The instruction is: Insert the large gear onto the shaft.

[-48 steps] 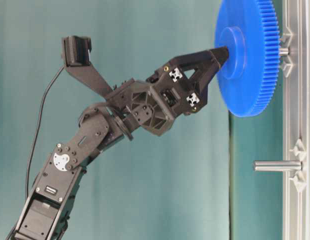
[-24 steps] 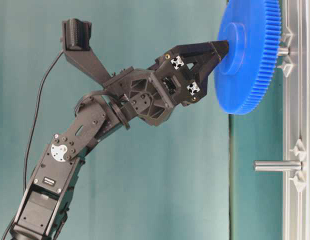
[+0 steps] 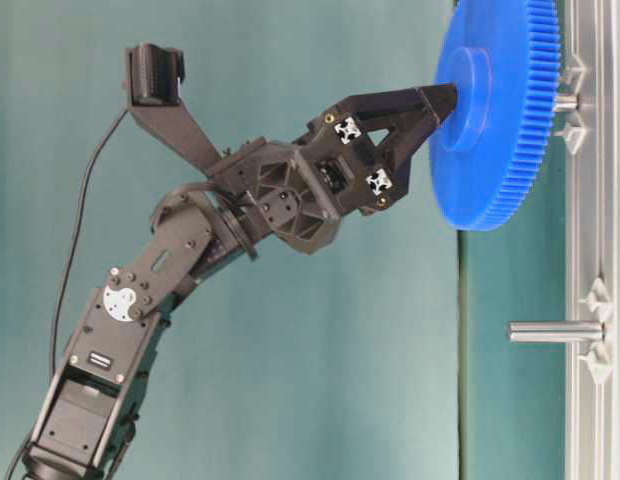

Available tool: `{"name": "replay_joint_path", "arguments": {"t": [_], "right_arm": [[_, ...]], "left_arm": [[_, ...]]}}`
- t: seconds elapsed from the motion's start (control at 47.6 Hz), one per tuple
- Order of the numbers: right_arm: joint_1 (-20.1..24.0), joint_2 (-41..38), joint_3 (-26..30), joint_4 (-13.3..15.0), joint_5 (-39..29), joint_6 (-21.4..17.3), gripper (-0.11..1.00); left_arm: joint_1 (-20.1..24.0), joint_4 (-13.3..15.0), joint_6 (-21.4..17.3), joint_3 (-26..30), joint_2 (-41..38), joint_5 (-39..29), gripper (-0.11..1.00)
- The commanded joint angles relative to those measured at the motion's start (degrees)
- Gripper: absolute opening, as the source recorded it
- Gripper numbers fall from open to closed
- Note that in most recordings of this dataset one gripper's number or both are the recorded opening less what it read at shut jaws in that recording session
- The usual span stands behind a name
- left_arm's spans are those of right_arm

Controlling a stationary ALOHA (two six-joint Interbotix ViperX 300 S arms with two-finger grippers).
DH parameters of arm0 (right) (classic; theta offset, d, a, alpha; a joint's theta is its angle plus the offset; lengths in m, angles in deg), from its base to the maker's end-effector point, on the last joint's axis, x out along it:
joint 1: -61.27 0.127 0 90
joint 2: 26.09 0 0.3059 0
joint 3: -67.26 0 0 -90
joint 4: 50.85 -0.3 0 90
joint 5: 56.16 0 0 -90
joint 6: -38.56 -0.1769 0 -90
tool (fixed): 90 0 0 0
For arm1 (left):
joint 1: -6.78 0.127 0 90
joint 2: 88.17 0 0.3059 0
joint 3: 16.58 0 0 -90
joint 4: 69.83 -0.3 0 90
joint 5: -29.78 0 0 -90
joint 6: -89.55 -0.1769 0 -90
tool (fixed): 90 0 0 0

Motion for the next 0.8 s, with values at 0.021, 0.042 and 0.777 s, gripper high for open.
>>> {"name": "replay_joint_path", "arguments": {"t": [0.021,0.042,0.777], "right_arm": [[-0.18,-0.53,0.79,0.09,0.62,-0.62,0.68],[-0.09,-0.53,0.79,0.09,0.53,-0.62,0.68],[-0.09,-0.53,0.7,0.09,0.79,-0.62,0.68]], "left_arm": [[0.0,-0.09,0.18,2.9,2.46,0.09,0.81],[-0.09,-0.09,0.18,3.25,2.55,0.0,0.8],[-2.72,-0.09,3.52,1.14,1.49,3.6,0.8]]}}
